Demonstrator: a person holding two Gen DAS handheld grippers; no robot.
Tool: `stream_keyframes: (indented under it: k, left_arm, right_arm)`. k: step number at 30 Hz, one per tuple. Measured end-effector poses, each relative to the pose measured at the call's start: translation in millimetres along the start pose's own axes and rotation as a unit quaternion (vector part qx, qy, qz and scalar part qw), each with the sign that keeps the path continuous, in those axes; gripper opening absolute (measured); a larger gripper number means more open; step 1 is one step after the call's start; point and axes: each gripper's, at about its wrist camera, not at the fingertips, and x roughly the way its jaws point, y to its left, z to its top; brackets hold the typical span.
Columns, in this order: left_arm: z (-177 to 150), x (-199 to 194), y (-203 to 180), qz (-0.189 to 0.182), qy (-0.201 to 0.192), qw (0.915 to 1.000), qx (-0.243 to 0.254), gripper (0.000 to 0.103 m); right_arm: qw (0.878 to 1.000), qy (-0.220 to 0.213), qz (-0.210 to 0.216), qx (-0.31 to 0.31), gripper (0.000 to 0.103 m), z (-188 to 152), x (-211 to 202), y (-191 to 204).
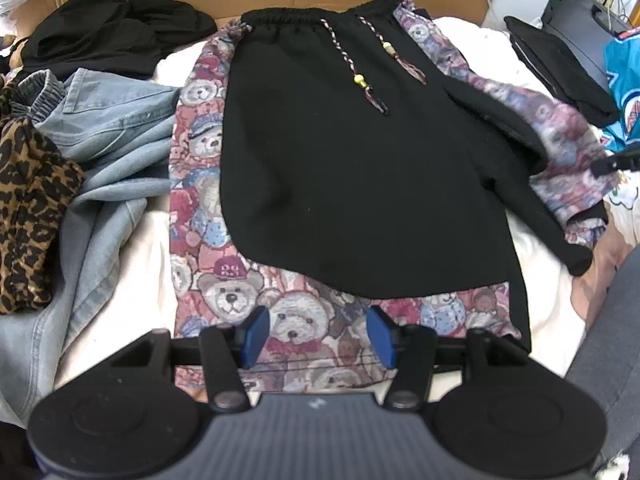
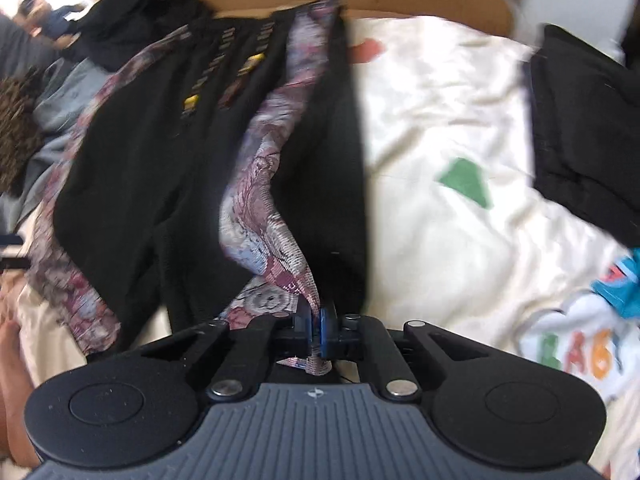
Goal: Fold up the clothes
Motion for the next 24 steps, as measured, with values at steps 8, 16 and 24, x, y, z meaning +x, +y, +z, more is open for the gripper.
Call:
stream_keyframes:
  k: [8,16,24]
  left_arm:
    - [-0.3,2.9,-3.2,0.0,0.006,1.0,-0.001,0.057]
    - [1.8,5.8,-7.2,0.0,0.01,0.9999,0.003,0.057]
    - [4.4,14.5,-4.4,0.005,0.019,0.9998,-0.001,0.057]
  right_arm:
    - [0.996,0.006,-0.087,0.037,0.002,1.8,-15.7,-53.8]
    - [0.989,0.038,-0.139,0.037,0.002,22.3,-8.4,-92.4]
    - [0.983,0.074,-0.164,0.025,0.002,34.9,9.8,-114.5]
